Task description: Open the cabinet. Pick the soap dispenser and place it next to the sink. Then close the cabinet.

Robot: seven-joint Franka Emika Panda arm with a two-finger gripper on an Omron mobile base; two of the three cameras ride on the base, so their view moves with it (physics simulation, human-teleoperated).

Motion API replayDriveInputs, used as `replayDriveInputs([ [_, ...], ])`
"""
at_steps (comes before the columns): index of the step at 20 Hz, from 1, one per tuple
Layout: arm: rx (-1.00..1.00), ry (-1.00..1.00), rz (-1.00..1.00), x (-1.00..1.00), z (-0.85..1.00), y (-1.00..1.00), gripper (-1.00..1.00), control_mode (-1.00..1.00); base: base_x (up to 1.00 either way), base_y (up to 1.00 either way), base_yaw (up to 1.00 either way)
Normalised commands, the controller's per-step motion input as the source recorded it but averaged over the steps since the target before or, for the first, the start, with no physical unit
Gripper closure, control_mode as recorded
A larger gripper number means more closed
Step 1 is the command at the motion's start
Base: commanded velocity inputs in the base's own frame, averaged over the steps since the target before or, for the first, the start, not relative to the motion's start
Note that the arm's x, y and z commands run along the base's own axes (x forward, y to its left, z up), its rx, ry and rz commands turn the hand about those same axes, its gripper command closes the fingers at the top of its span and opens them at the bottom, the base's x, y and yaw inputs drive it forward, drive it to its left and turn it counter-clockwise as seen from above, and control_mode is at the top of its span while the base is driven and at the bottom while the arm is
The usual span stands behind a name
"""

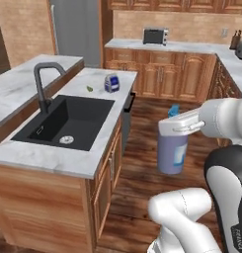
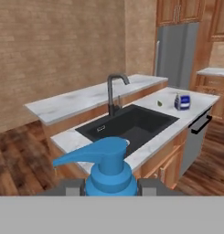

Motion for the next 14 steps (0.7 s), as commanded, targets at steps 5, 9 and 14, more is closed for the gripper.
replayDriveInputs([
  [5, 0.00, 0.00, 0.00, 0.00, 0.00, 0.00, 1.00, 1.00, 0.68, -0.04, 0.16],
  [9, 0.00, 0.00, 0.00, 0.00, 0.00, 0.00, 1.00, 1.00, 0.55, 0.00, 0.16],
  [14, 0.00, 0.00, 0.00, 0.00, 0.00, 0.00, 1.00, 1.00, 0.42, 0.13, 0.23],
])
